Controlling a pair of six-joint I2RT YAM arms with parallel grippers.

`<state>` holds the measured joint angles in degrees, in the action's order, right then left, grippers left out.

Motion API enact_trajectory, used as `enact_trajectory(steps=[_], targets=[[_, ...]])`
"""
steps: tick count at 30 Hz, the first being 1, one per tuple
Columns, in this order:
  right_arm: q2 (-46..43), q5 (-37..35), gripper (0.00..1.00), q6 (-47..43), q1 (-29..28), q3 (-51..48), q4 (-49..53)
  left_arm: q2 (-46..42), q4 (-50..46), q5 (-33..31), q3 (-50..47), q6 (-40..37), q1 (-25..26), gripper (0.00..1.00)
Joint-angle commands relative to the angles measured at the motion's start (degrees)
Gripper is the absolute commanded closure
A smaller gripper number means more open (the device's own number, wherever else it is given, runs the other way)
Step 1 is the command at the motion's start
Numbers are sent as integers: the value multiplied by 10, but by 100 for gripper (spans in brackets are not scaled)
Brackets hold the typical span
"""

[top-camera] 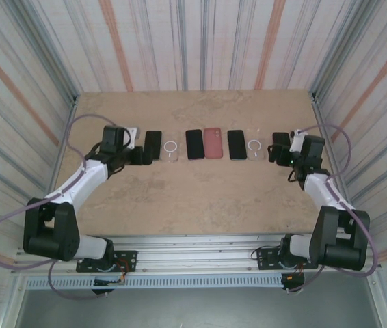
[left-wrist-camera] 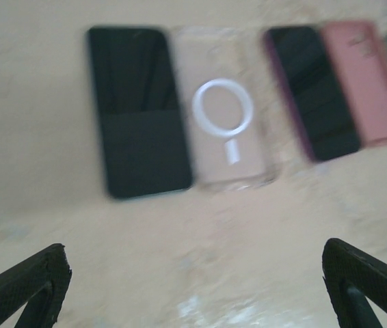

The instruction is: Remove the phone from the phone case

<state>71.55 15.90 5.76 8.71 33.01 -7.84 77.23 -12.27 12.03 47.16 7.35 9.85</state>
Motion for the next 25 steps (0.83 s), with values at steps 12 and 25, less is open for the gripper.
enact_trajectory(steps=[12,25], targets=[[83,-49,1,-14,-25,-91,-293,-28,345,-47,-209,-116,-91,1],[147,-101,1,-17,-54,-92,-363,44,448,16,-185,-121,-117,1]])
